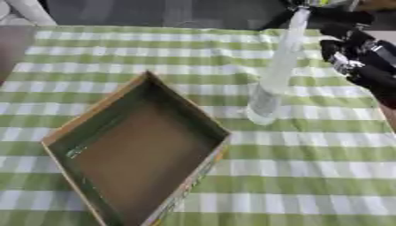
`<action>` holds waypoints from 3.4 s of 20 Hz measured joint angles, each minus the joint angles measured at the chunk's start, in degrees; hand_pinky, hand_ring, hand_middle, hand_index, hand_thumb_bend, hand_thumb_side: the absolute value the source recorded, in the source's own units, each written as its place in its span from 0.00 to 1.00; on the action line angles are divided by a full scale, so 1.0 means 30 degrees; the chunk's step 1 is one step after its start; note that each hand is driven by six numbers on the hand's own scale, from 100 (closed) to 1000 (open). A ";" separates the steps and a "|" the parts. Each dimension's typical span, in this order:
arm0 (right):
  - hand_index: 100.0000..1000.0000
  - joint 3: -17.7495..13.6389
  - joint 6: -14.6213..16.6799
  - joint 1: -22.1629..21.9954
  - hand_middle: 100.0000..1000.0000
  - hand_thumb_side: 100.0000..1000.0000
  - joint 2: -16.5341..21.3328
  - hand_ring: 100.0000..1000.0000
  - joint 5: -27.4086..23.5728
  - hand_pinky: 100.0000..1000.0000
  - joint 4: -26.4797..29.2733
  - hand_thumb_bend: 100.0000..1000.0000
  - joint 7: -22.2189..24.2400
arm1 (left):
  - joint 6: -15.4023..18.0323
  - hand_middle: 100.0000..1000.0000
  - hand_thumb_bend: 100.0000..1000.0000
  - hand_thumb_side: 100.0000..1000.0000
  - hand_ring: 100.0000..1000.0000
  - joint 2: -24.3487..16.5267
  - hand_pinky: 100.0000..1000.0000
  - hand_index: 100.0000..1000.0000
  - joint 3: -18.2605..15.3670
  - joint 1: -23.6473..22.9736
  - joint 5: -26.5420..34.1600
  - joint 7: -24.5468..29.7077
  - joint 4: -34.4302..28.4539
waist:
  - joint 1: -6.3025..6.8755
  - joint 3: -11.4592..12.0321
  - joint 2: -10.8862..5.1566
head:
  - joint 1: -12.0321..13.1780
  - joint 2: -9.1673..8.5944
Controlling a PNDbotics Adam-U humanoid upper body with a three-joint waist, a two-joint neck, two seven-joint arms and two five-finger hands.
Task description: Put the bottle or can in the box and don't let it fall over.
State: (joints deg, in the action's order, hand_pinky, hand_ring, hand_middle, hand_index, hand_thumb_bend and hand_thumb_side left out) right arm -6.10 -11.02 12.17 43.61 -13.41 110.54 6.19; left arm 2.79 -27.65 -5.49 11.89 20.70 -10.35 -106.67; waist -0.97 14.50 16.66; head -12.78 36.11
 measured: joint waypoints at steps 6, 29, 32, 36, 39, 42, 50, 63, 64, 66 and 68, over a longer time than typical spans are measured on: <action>1.00 0.0182 -0.0019 0.0329 1.00 0.54 -0.0005 1.00 -0.0048 0.98 -0.0004 0.00 0.0292 | -0.0011 0.93 0.07 0.87 0.82 0.0002 0.89 0.84 0.0006 0.0053 -0.0002 0.0011 0.0000 | 0.0007 0.0032 0.0089 | -0.0053 -0.0064; 1.00 0.0879 -0.0082 0.1002 1.00 0.54 -0.0337 1.00 -0.0130 0.98 -0.0008 0.00 0.1193 | -0.0145 0.93 0.07 0.87 0.82 0.0159 0.89 0.84 0.0120 0.0094 -0.0004 0.0147 0.0000 | -0.0057 0.0156 0.0202 | -0.0129 -0.0148; 1.00 0.0892 -0.0106 0.1117 1.00 0.54 -0.0338 1.00 -0.0092 0.98 -0.0008 0.00 0.1238 | -0.0168 0.93 0.07 0.88 0.82 0.0159 0.89 0.84 0.0124 0.0106 -0.0004 0.0170 0.0000 | -0.0062 0.0175 0.0209 | -0.0133 -0.0149; 1.00 0.0989 -0.0125 0.1206 1.00 0.54 -0.0341 1.00 -0.0077 0.98 -0.0009 0.00 0.1293 | -0.0180 0.93 0.07 0.88 0.82 0.0161 0.89 0.84 0.0134 0.0111 -0.0004 0.0182 0.0000 | -0.0069 0.0236 0.0240 | -0.0138 -0.0154; 1.00 0.0995 -0.0127 0.1332 1.00 0.54 -0.0343 1.00 -0.0077 0.98 -0.0009 0.00 0.1356 | -0.0188 0.93 0.07 0.88 0.82 0.0162 0.89 0.84 0.0192 0.0120 -0.0004 0.0190 0.0000 | -0.0074 0.0248 0.0311 | -0.0145 -0.0155; 1.00 0.1017 -0.0127 0.1375 1.00 0.54 -0.0345 1.00 -0.0077 0.98 -0.0009 0.00 0.1383 | -0.0218 0.93 0.07 0.88 0.82 0.0162 0.89 0.84 0.0230 0.0142 -0.0004 0.0220 0.0000 | -0.0089 0.0251 0.0329 | -0.0151 -0.0155; 1.00 0.1114 -0.0207 0.1657 1.00 0.49 -0.0345 1.00 -0.0079 0.98 -0.0005 0.00 0.1442 | -0.0259 0.93 0.07 0.88 0.82 0.0164 0.89 0.84 0.0234 0.0219 -0.0008 0.0262 0.0000 | -0.0179 0.0320 0.0348 | -0.0153 -0.0164; 1.00 0.1342 -0.0600 0.2011 1.00 0.36 -0.0345 1.00 -0.0080 0.98 -0.0007 0.00 0.1305 | -0.0337 0.94 0.07 0.88 0.82 0.0175 0.89 0.84 0.0248 0.0256 -0.0024 0.0340 0.0000 | -0.0205 0.0451 0.0557 | -0.0174 -0.0333; 1.00 0.1347 -0.0628 0.2018 1.00 0.36 -0.0346 1.00 -0.0090 0.98 -0.0009 0.00 0.1304 | -0.0344 0.94 0.07 0.88 0.82 0.0176 0.89 0.84 0.0251 0.0259 -0.0026 0.0346 0.0000 | -0.0205 0.0458 0.0586 | -0.0179 -0.0335; 1.00 0.1351 -0.0680 0.2104 1.00 0.38 -0.0346 1.00 -0.0110 0.98 -0.0009 0.00 0.1315 | -0.0348 0.94 0.07 0.88 0.82 0.0177 0.89 0.84 0.0261 0.0265 -0.0028 0.0350 0.0000 | -0.0205 0.0466 0.0592 | -0.0194 -0.0336; 1.00 0.1352 -0.0705 0.2147 1.00 0.40 -0.0347 1.00 -0.0138 0.98 -0.0007 0.00 0.1299 | -0.0351 0.94 0.07 0.88 0.83 0.0179 0.89 0.84 0.0302 0.0266 -0.0030 0.0354 0.0000 | -0.0211 0.0474 0.0610 | -0.0220 -0.0338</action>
State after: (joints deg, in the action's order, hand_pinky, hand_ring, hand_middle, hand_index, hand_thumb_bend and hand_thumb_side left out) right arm -2.04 -13.13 18.61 42.57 -13.82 110.52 10.09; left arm 1.74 -27.11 -4.58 12.69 20.61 -9.29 -106.67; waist -1.60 15.92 18.49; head -13.44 35.10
